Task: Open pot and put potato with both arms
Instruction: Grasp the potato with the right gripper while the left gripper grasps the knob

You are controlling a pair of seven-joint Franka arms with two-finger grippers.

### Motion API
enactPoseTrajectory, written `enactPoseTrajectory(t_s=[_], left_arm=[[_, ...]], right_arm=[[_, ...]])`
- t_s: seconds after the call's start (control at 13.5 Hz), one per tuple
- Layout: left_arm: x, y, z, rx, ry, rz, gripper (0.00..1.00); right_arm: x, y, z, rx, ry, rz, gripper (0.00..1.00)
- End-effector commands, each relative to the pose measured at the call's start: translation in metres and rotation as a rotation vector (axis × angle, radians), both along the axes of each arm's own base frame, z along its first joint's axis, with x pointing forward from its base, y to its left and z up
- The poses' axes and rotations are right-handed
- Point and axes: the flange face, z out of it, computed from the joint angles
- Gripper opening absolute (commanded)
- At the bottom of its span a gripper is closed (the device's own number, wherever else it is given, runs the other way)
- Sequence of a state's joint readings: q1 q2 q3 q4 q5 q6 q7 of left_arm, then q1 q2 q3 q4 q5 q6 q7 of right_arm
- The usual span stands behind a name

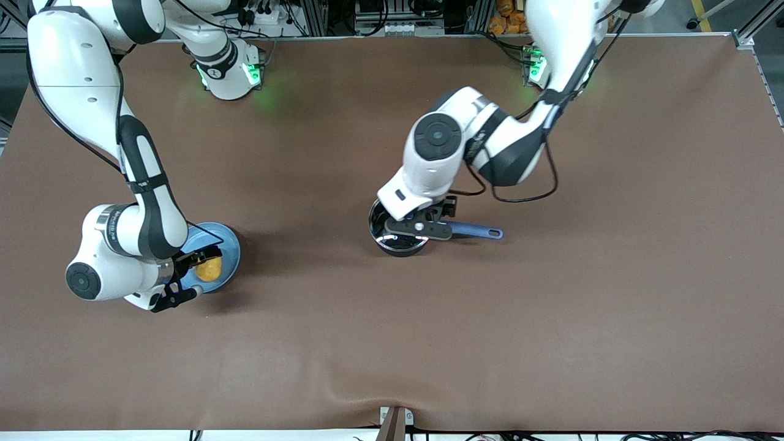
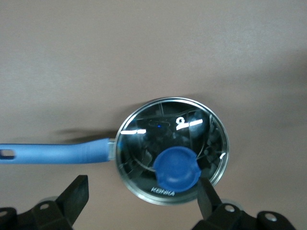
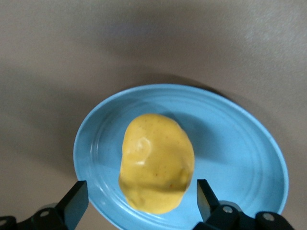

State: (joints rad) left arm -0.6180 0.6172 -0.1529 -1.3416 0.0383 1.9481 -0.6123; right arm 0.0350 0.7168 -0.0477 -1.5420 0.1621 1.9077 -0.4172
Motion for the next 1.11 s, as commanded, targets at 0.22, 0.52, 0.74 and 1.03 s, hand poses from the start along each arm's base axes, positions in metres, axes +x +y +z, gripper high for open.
enactPoseTrajectory(t_s=[0.22, 0.52, 0.74, 1.03], left_arm=[[-0.026, -0.045, -0.042, 0.047, -0.038, 0.047, 1.0], [-0.027, -0.044, -0.047, 0.047, -0.022, 0.106, 1.0], [-0.023, -0.038, -0.056, 0.059, -0.009, 0.206, 1.0], [-0.023, -0.04, -0.071, 0.047, -0.001, 0.288, 0.96]], right_arm=[[0.001, 0.001, -0.01, 0.01, -0.022, -0.016, 0.67], [0.001, 0.0, -0.01, 0.011, -0.021, -0.017, 0.08], [0.001, 0.003, 0.0, 0.017, 0.009, -0.02, 0.04], [0.007, 0.038, 0.036, 0.071, 0.04, 0.006, 0.01]])
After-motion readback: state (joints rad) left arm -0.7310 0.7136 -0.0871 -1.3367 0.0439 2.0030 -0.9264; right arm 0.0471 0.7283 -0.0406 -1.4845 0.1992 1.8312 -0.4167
